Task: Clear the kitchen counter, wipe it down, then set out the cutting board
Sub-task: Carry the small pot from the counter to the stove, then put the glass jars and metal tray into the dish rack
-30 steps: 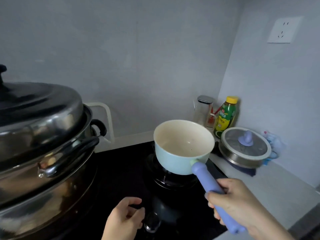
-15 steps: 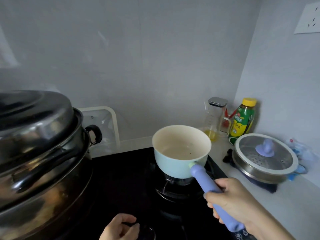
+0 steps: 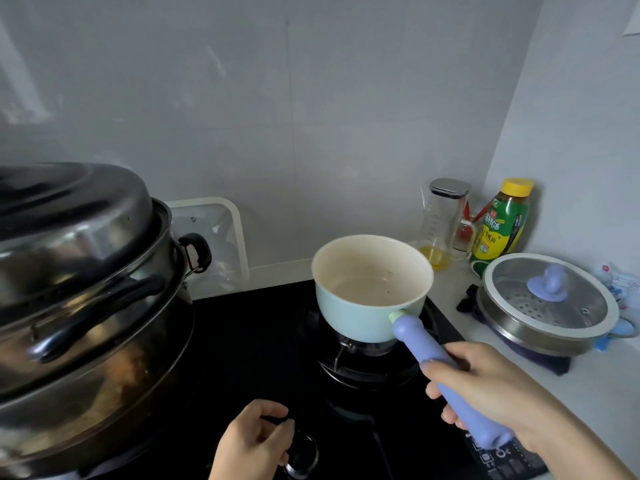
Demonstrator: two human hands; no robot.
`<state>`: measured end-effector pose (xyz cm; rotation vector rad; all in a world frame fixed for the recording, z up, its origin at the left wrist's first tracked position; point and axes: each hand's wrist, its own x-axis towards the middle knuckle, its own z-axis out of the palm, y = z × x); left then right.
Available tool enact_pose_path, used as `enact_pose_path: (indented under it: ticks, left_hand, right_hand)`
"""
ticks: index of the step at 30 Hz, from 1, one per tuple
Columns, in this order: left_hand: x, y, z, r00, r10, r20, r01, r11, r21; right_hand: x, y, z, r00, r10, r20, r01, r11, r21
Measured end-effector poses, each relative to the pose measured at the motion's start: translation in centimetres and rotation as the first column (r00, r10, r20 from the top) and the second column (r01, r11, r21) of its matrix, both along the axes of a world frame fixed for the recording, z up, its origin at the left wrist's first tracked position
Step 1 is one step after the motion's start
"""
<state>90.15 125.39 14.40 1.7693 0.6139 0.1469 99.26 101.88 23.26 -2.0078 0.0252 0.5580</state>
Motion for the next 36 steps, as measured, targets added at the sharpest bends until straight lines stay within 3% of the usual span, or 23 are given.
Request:
enact_pose_path:
  ticks: [4, 5, 8, 10, 15, 19, 22, 28, 33, 36]
  left_hand:
    - [-0.3, 0.1, 0.0, 1.0, -0.018, 0.024, 0.017, 1.0, 0.009]
    - [-0.5, 0.1, 0.0, 0.999, -0.022, 0.026, 0.022, 1.0, 0.016]
    - [-1.2, 0.3, -0.1, 1.0, -0.008, 0.028, 0.008, 1.0, 0.018]
    - [-1.9, 0.5, -0.1, 0.999, 0.025, 0.036, -0.025, 1.0, 0.016]
    - [-5.4, 1.5, 0.7, 0.986, 0.151, 0.069, -0.15, 0.989, -0.016]
    - [-11.1, 2.7, 0.7, 0.966, 0.254, 0.051, -0.251, 0.966, -0.052]
    - [-17.1, 3.8, 0.2, 0.911, 0.411, 0.028, -0.407, 0.909, -0.088]
    - [-33.7, 3.8, -1.4, 0.664, 0.748, 0.013, -0.732, 0.653, -0.193]
    - [-51.2, 1.0, -2.0, 0.344, 0.939, -0.02, -0.924, 0.334, -0.188]
    - [-60.8, -1.5, -2.4, 0.157, 0.987, -0.021, -0.98, 0.153, -0.13]
  right_hand:
    - [-0.3, -0.6, 0.5, 0.95, -0.001, 0.312, 0.095, 0.954, -0.285]
    - [-0.5, -0.7, 0.8, 0.914, -0.014, 0.404, 0.143, 0.946, -0.292]
    - [-2.0, 0.3, 1.9, 0.76, -0.126, 0.638, 0.188, 0.982, -0.03]
    - [-3.2, 2.1, 2.1, 0.707, -0.13, 0.695, 0.057, 0.99, 0.127]
    - [-5.3, 8.0, -1.5, 0.833, 0.133, 0.538, -0.315, 0.912, 0.262]
    - [-8.1, 12.0, -6.6, 0.811, 0.431, 0.396, -0.511, 0.852, 0.117]
    - [-12.1, 15.1, -9.4, 0.736, 0.614, 0.284, -0.648, 0.761, 0.034]
    - [-23.4, 20.5, -11.7, 0.513, 0.825, 0.237, -0.836, 0.543, -0.078]
    - [-37.2, 23.8, -11.9, 0.364, 0.905, 0.22, -0.907, 0.398, -0.137]
    - [-45.7, 24.9, -12.0, 0.229, 0.951, 0.206, -0.954, 0.261, -0.145]
